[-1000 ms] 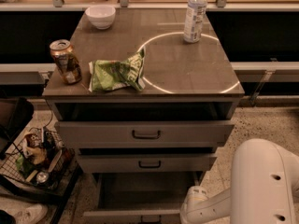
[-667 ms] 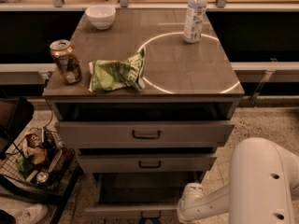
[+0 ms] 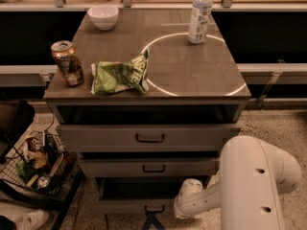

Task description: Close bottom drawer

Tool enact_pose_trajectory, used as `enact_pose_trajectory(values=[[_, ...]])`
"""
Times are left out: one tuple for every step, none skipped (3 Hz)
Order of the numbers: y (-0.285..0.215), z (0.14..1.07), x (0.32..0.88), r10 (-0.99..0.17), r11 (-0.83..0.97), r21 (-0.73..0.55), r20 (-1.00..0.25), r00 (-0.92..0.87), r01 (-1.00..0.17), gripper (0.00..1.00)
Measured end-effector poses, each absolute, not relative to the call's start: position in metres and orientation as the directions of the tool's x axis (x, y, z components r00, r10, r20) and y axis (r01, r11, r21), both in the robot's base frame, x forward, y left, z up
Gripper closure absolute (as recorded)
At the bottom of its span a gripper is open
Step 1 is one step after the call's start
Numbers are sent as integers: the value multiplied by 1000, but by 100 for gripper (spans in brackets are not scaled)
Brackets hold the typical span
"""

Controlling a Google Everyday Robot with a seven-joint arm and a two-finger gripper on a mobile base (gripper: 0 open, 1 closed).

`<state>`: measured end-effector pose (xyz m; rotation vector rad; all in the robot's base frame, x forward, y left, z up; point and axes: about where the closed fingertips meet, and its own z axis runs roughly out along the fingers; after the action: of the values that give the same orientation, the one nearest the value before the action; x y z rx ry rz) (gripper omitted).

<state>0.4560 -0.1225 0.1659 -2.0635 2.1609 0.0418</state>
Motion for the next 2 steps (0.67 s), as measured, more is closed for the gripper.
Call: enact_pose_trajectory(values=[[-112,162,474,-985,50,-111,-169,-31,-993,100],[-96,154,504,-974,37,-154,-229,-1,-987,100]])
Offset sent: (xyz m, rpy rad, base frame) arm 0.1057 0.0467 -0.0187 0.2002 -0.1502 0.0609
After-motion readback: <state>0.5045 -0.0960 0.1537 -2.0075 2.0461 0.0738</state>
